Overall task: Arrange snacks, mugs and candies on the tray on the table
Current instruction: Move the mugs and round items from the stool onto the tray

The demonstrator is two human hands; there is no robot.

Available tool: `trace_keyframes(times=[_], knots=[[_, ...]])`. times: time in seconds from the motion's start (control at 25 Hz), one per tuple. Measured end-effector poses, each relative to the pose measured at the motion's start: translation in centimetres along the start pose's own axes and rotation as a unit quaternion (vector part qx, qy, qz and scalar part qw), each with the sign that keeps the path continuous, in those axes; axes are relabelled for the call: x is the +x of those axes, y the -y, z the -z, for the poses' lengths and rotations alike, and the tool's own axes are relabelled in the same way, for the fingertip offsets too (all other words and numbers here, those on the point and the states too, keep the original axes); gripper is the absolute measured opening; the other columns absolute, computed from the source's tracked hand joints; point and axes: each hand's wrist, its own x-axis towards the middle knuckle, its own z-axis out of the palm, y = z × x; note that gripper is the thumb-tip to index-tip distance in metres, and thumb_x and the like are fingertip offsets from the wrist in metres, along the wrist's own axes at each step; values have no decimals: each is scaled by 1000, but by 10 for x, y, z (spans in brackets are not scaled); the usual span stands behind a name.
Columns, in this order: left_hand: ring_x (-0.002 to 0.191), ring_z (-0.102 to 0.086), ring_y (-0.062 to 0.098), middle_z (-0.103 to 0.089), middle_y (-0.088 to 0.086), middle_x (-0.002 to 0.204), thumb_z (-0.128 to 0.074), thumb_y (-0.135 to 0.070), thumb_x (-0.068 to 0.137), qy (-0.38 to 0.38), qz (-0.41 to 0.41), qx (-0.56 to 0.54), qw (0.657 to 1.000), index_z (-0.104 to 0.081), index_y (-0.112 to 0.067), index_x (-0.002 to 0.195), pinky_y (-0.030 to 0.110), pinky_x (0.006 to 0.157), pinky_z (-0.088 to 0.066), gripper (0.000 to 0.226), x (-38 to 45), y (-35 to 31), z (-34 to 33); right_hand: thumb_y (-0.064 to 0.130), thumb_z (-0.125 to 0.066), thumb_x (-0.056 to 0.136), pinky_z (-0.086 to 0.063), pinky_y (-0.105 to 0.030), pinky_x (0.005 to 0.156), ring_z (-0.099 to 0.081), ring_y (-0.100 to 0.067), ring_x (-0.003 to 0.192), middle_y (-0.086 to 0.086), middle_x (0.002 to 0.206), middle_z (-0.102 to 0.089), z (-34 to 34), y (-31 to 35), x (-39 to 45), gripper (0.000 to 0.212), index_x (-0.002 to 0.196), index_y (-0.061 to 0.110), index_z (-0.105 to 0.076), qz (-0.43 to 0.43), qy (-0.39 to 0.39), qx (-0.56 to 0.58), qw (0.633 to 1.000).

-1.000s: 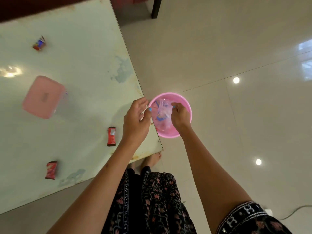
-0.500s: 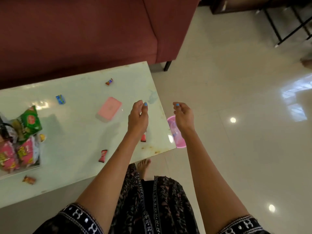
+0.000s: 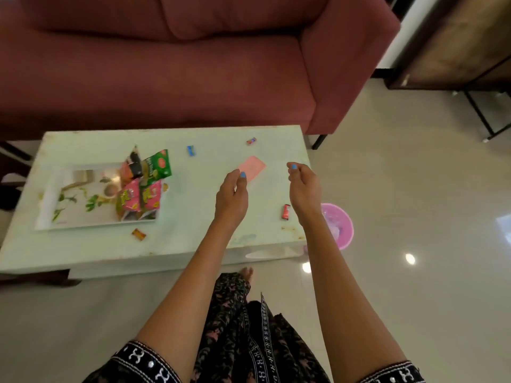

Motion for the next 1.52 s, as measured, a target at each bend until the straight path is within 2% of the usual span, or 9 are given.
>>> trace_keyframes(times=[0.28, 0.48, 0.56, 0.68, 0.8, 0.92, 1.16, 1.36, 1.52], knots=[[134, -34, 17, -38, 1, 147, -33, -33, 97, -87, 31, -69, 993, -40, -20, 135, 27, 105, -25, 41, -27, 27, 128, 27, -38, 99, -37, -17, 73, -53, -5, 82, 8, 99, -57, -93, 44, -66, 31, 117, 17, -60, 50, 91, -21, 994], [130, -39, 21, -40, 4, 145, -32, -30, 97, -133, 40, -95, 986, -36, -22, 137, 42, 109, -34, 41, -28, 57, 212, 30, -40, 98, -36, -19, 80, -52, -1, 83, 12, 99, -57, -170, 67, -98, 30, 117, 18, -60, 74, 126, -42, 988], [119, -46, 12, -44, 2, 141, -32, -29, 97, -151, 32, -86, 984, -37, -20, 136, 27, 96, -44, 40, -27, 67, 239, 31, -39, 98, -37, -22, 84, -52, -5, 91, 12, 103, -57, -196, 74, -106, 31, 118, 18, -59, 73, 129, -43, 988], [104, -45, 0, -44, 0, 139, -32, -31, 97, -165, 49, -97, 980, -37, -19, 136, 7, 80, -38, 41, -18, 88, 295, 31, -39, 98, -38, -22, 84, -51, -10, 98, 8, 109, -58, -251, 88, -122, 32, 120, 17, -58, 70, 143, -55, 986], [130, -38, 14, -37, 2, 147, -33, -37, 96, -163, 61, -113, 978, -33, -18, 139, 22, 100, -29, 47, -4, 110, 343, 33, -39, 98, -46, -25, 80, -56, -14, 98, -1, 115, -62, -299, 98, -134, 33, 119, 15, -57, 63, 162, -68, 983], [133, -36, 16, -37, 1, 147, -34, -38, 96, -182, 85, -132, 971, -33, -19, 139, 24, 101, -26, 48, 10, 132, 387, 35, -40, 98, -47, -30, 79, -59, -19, 100, -5, 112, -64, -346, 109, -142, 35, 120, 14, -57, 55, 182, -66, 980], [128, -42, 22, -44, 5, 142, -40, -50, 90, -249, 119, -152, 949, -37, -18, 135, 34, 104, -34, 55, 36, 167, 450, 31, -42, 97, -36, -2, 62, -54, -1, 83, 11, 95, -61, -436, 136, -147, 29, 116, 17, -60, 126, 245, -85, 957], [131, -39, 17, -37, 3, 147, -54, -53, 82, -307, 167, -181, 920, -31, -21, 138, 29, 101, -32, 68, 62, 189, 502, 29, -45, 96, -43, -15, 63, -55, -11, 80, -1, 97, -62, -512, 168, -139, 26, 113, 16, -60, 138, 331, -85, 929], [135, -34, 23, -32, 7, 149, -62, -45, 80, -358, 205, -158, 897, -26, -16, 140, 37, 108, -33, 76, 82, 202, 548, 27, -52, 93, -43, -25, 83, -56, -17, 110, -1, 122, -60, -573, 197, -137, 27, 117, 17, -58, 182, 418, -125, 881]])
